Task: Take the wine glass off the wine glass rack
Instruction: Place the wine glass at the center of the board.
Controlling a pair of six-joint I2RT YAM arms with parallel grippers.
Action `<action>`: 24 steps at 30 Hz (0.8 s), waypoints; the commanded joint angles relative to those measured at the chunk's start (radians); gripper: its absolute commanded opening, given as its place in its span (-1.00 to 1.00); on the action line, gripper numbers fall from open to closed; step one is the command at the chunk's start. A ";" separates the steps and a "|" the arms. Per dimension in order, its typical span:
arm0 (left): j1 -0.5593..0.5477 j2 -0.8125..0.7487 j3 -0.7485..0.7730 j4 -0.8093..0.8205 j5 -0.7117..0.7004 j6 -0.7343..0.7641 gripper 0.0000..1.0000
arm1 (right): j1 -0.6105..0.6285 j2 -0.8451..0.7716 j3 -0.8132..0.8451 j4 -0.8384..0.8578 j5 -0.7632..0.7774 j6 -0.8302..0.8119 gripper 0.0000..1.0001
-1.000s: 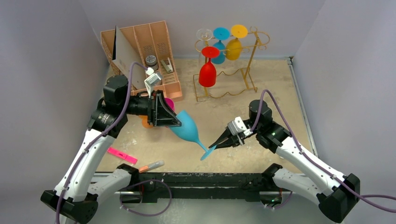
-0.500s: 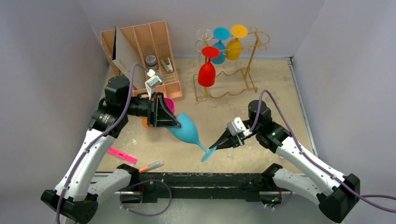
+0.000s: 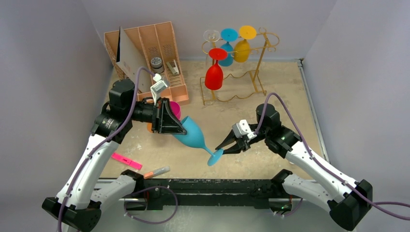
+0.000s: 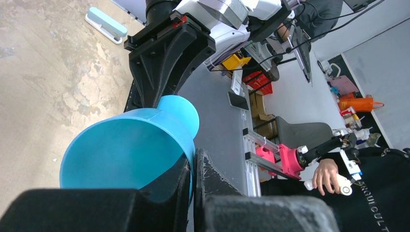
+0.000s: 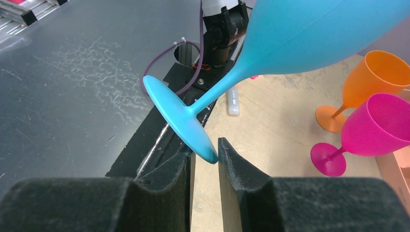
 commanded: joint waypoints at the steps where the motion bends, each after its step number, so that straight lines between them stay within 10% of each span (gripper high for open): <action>1: -0.002 -0.013 0.009 -0.013 -0.017 0.053 -1.00 | -0.001 -0.004 0.029 -0.008 0.009 0.013 -0.46; 24: -0.002 0.027 0.085 -0.363 -0.281 0.244 -1.00 | -0.001 -0.002 0.005 0.016 0.484 0.104 0.20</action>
